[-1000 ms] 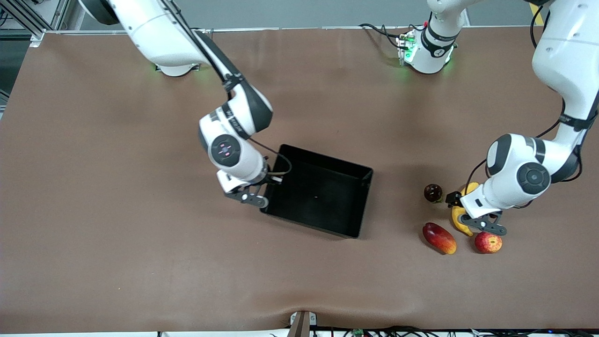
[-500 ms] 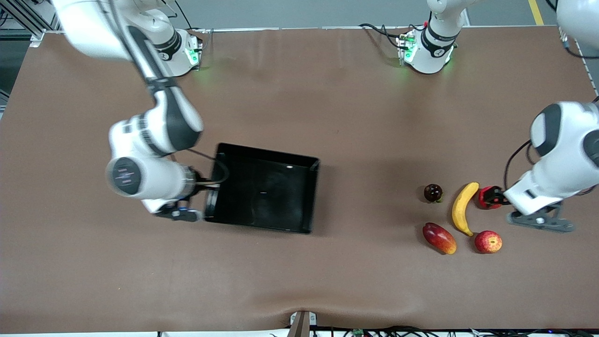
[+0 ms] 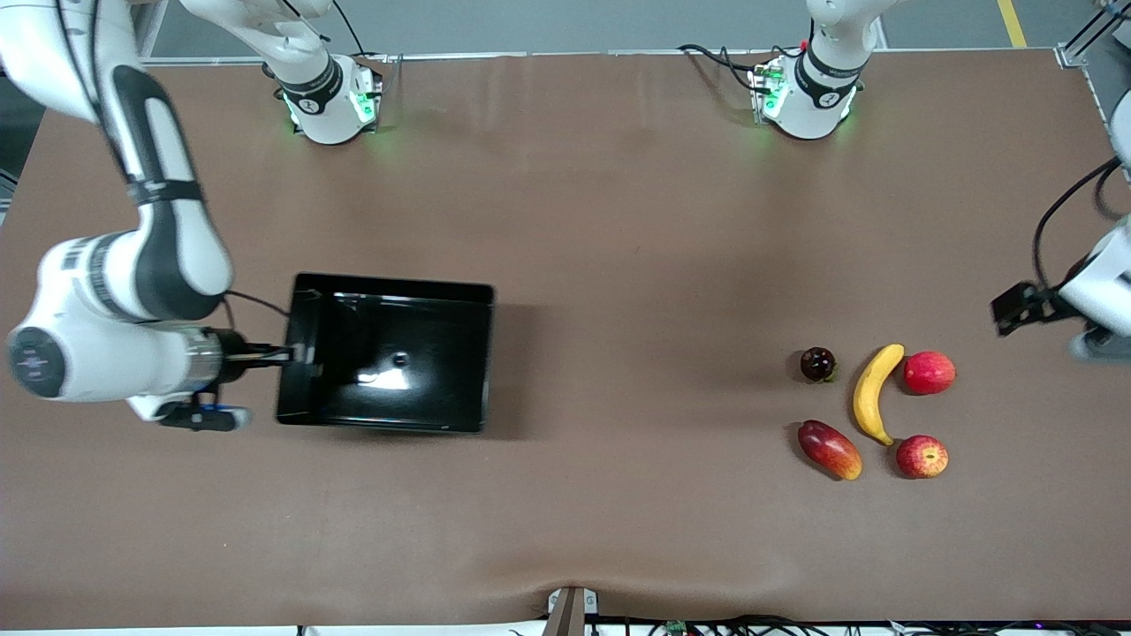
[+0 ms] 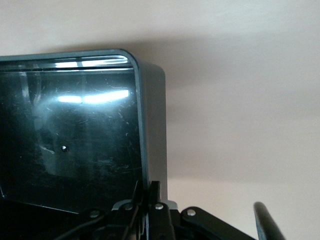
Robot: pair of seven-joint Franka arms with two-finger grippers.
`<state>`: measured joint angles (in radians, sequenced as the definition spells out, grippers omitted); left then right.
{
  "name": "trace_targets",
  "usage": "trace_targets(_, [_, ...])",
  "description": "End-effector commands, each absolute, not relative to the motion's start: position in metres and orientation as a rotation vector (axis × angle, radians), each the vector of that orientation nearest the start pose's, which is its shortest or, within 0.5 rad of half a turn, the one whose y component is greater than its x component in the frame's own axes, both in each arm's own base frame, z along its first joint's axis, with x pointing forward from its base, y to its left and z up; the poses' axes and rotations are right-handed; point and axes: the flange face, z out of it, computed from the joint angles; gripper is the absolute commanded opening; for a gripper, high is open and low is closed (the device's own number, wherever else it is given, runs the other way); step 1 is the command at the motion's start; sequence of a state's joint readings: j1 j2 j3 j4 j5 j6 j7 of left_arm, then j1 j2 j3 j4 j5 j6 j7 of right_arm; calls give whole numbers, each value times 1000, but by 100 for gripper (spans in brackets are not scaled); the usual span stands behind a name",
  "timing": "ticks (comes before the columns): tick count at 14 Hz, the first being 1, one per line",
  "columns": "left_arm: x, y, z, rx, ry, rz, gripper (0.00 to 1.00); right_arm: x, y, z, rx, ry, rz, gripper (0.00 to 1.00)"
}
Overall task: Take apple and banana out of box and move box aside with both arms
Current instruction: 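Slide the black tray away with the right gripper while the left withdraws, then release the tray and raise the right gripper away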
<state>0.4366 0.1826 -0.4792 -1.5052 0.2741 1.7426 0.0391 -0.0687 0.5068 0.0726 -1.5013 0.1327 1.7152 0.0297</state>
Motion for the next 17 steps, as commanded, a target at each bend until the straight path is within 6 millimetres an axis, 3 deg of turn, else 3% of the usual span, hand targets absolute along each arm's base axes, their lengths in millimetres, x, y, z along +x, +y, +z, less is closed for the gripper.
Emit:
trace_targets(1, [609,22,614,-2982,132,-120,100,654,-62,362,-2959,73,402,0])
trace_targets(4, [584,14,642,-3027,78,-109,100,648,-127,338,-2935,14,354,0])
trace_targets(9, [558,-5,669,-3073,87,-94,100,626,-195,282,-2916,0,306,0])
trace_targets(13, [540,-26,678,-3067,112,-48,100,620,-217,255,-2901,-20,307,0])
trace_targets(14, [537,-33,678,-3068,95,-24,100,619,-217,251,-2897,-20,317,31])
trace_targets(15, [533,-40,679,-3067,75,-12,100,619,-216,249,-2892,-20,327,99])
trace_targets(17, [527,-53,675,-3062,96,7,100,626,-212,264,-2902,-38,301,100])
